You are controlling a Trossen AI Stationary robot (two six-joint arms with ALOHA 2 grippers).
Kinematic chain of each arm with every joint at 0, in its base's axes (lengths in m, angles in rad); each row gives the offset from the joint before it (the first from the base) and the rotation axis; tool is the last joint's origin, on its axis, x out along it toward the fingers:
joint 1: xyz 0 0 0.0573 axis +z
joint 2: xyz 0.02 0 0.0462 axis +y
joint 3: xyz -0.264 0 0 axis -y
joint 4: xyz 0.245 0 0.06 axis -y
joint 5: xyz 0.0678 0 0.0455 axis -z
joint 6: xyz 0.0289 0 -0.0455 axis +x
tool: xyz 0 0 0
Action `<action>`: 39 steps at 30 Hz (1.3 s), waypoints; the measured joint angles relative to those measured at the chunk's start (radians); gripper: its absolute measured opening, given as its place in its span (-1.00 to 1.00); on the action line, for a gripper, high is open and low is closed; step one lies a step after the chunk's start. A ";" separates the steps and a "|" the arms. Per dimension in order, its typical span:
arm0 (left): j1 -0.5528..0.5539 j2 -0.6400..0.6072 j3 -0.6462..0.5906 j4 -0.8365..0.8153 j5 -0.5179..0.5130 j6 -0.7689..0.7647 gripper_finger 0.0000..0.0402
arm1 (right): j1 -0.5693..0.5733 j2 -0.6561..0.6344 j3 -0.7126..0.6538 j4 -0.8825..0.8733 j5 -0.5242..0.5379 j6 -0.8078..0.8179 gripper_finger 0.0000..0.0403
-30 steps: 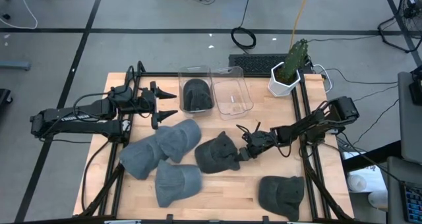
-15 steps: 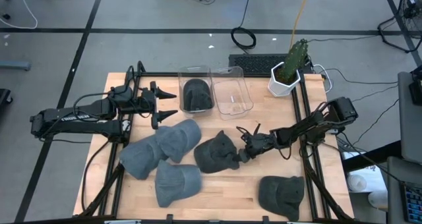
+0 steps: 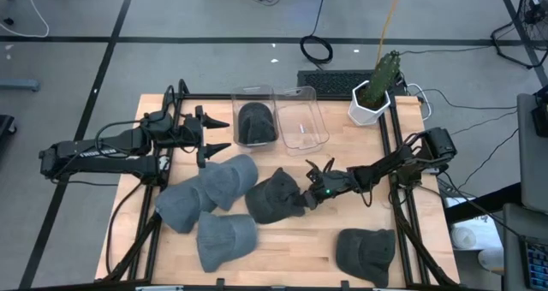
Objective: Pick & Place hat
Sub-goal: Put the top black cap into the left transparent bin
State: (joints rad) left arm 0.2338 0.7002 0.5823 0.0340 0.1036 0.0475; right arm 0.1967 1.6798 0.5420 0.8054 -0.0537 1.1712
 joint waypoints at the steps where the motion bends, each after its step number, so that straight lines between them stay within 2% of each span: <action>1: 0.000 0.000 0.000 0.000 0.000 0.000 0.52 | 0.001 -0.001 0.001 0.019 0.000 0.007 0.07; 9: 0.000 0.000 0.000 0.000 0.000 0.000 0.52 | 0.001 -0.001 0.001 0.052 0.004 0.038 0.06; 17: 0.000 0.000 0.000 0.000 0.000 0.000 0.52 | 0.001 -0.003 0.001 0.247 -0.003 0.011 0.05; 23: 0.000 0.000 0.000 0.000 0.000 0.000 0.52 | 0.001 -0.003 0.003 0.316 -0.033 -0.009 0.05; 31: 0.000 0.000 0.000 0.000 0.000 0.000 0.52 | -0.021 -0.003 0.003 0.285 -0.053 -0.032 0.05; 39: 0.000 0.000 0.000 0.000 0.000 0.000 0.52 | -0.067 -0.003 0.003 0.002 -0.051 -0.030 0.05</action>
State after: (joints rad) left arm 0.2340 0.7002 0.5823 0.0341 0.1036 0.0475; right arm 0.1298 1.6764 0.5449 0.8079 -0.1050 1.1407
